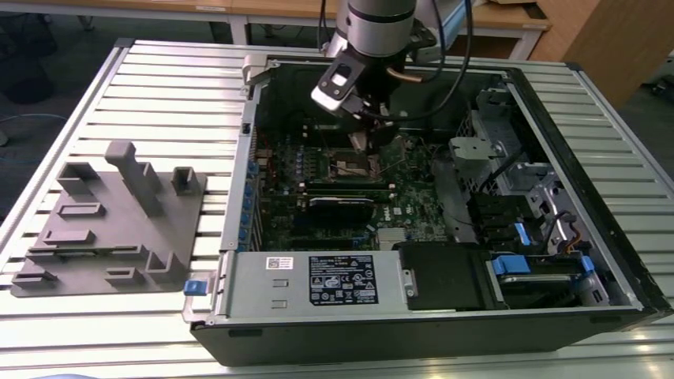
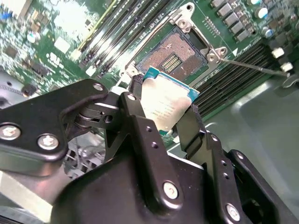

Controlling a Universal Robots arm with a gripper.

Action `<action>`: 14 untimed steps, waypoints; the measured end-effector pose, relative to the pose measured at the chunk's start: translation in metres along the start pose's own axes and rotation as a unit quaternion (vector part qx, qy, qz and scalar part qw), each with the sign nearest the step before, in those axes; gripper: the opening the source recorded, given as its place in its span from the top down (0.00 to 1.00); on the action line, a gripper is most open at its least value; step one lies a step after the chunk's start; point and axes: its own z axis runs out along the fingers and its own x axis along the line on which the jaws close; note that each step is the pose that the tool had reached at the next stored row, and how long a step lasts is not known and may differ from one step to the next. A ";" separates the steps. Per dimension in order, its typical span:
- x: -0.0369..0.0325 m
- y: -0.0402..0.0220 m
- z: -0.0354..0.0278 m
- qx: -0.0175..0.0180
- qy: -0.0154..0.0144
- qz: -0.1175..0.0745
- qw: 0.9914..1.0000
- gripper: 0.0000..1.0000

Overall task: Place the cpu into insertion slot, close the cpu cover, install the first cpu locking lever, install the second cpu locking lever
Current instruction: 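Place the cpu into insertion slot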

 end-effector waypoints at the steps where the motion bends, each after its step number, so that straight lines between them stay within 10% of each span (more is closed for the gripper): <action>1: 0.0000 0.0000 0.0001 0.000 -0.001 0.009 1.000 0.46; 14: -0.0001 -0.0002 0.0022 -0.001 -0.009 0.108 0.994 0.46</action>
